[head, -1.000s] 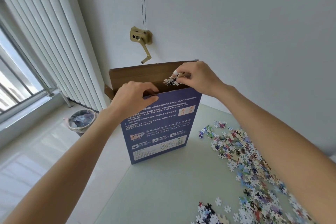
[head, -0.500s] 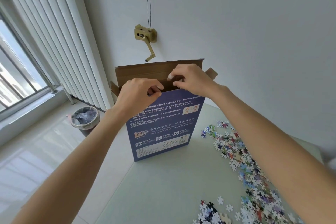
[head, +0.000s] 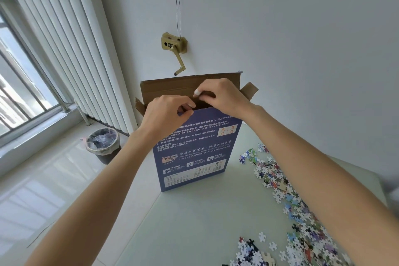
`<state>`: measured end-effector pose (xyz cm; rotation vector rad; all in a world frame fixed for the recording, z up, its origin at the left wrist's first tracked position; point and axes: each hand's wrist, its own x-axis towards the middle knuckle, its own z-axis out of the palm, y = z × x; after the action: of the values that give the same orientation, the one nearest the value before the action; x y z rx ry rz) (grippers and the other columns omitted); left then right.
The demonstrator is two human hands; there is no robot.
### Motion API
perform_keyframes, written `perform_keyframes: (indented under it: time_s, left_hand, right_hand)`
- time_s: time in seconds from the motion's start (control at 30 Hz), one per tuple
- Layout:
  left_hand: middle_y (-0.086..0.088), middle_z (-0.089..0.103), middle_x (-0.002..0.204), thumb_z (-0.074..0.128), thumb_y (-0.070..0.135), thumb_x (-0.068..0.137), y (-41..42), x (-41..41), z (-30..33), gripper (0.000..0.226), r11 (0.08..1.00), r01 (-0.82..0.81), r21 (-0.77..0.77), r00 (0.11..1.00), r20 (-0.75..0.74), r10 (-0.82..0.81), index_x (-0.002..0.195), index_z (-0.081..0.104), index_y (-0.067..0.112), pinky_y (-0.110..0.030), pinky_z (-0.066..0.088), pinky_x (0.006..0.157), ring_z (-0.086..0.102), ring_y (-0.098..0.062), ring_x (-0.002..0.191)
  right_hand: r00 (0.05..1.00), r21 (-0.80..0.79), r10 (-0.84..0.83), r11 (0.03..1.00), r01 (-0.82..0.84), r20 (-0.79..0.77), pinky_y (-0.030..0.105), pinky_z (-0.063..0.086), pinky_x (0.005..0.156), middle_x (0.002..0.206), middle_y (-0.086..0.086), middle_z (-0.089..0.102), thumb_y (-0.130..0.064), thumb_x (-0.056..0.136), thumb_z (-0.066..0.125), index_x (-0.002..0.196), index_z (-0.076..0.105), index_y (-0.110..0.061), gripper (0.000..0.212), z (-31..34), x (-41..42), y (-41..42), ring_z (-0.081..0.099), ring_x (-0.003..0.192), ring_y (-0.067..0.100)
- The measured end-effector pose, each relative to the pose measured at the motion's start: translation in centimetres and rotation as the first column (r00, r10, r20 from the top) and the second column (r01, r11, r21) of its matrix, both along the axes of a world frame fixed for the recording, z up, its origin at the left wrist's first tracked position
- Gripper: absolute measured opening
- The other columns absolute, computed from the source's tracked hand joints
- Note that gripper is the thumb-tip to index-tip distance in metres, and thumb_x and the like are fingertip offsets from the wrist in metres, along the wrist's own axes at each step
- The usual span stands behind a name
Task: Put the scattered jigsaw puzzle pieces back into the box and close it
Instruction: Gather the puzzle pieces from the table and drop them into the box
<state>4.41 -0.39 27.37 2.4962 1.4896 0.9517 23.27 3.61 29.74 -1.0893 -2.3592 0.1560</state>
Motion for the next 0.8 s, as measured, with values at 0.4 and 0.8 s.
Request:
perform_keyframes:
  time_s: [0.4,0.8]
  left_hand:
    - [0.005,0.070,0.084,0.054,0.027,0.089,-6.0,4.5,-4.7,0.021,0.905,0.179,0.386,0.975,0.052,-0.215,0.096,0.071,0.017,-0.016,0.044,0.060,0.061,-0.012,0.081]
    - [-0.002,0.053,0.128,0.071,0.040,0.078,-16.2,11.1,-20.1,0.078,0.692,0.161,-0.704,0.911,-0.163,-0.378,0.142,0.026,0.032,-0.036,0.048,0.091,0.055,-0.019,0.109]
  right_hand:
    - [0.902,0.222,-0.415,0.874,0.432,-0.120,0.028,0.051,0.072,0.092,0.004,0.071,-0.010,0.085,0.063,0.098,0.068,-0.008,0.014,-8.7,5.1,-14.2,0.065,0.082,0.020]
    - [0.656,-0.654,-0.643,0.303,0.693,0.396,0.036,0.033,0.105,0.140,0.008,0.041,-0.026,0.091,0.055,0.139,0.037,-0.012,0.052,-24.6,13.6,-34.2,0.038,0.129,0.025]
